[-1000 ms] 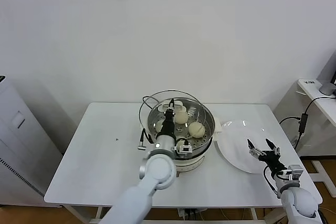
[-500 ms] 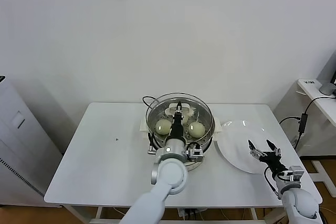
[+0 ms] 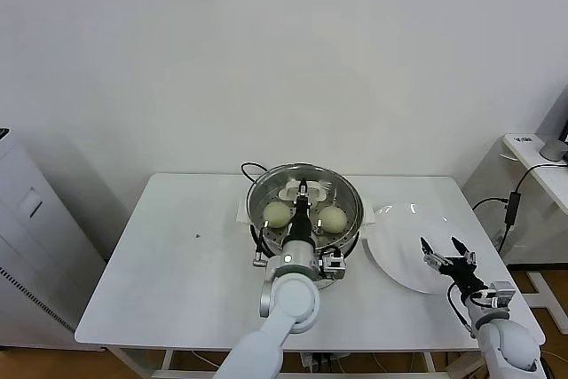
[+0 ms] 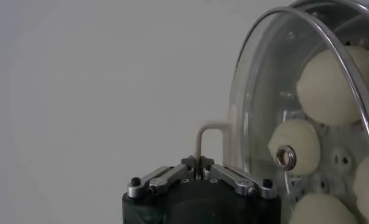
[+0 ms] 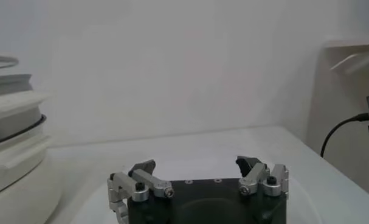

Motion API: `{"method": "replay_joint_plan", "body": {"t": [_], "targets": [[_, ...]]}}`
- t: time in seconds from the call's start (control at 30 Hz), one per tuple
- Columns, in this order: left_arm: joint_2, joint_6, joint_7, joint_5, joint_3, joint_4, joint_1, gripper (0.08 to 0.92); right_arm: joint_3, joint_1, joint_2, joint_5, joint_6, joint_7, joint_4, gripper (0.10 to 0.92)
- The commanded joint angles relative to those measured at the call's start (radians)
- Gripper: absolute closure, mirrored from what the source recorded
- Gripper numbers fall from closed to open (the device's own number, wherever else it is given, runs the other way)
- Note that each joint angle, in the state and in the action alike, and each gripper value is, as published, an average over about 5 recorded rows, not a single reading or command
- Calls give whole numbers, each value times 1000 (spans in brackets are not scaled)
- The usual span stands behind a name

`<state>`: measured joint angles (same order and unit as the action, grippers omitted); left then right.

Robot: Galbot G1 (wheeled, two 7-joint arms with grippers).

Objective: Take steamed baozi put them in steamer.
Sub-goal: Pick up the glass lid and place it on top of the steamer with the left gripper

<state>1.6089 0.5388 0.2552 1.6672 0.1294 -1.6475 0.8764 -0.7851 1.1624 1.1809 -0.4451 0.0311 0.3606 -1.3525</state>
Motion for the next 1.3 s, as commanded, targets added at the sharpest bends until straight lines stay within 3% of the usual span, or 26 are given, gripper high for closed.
{"method": "replay_joint_plan", "body": {"t": [0.03, 1.3], "targets": [[48, -2, -6, 15, 1, 10, 7, 899, -1, 0, 4, 0, 1, 1, 5, 203], [49, 19, -46, -83, 31, 58, -23, 899, -14, 6, 7, 6, 2, 18, 16, 203]]}}
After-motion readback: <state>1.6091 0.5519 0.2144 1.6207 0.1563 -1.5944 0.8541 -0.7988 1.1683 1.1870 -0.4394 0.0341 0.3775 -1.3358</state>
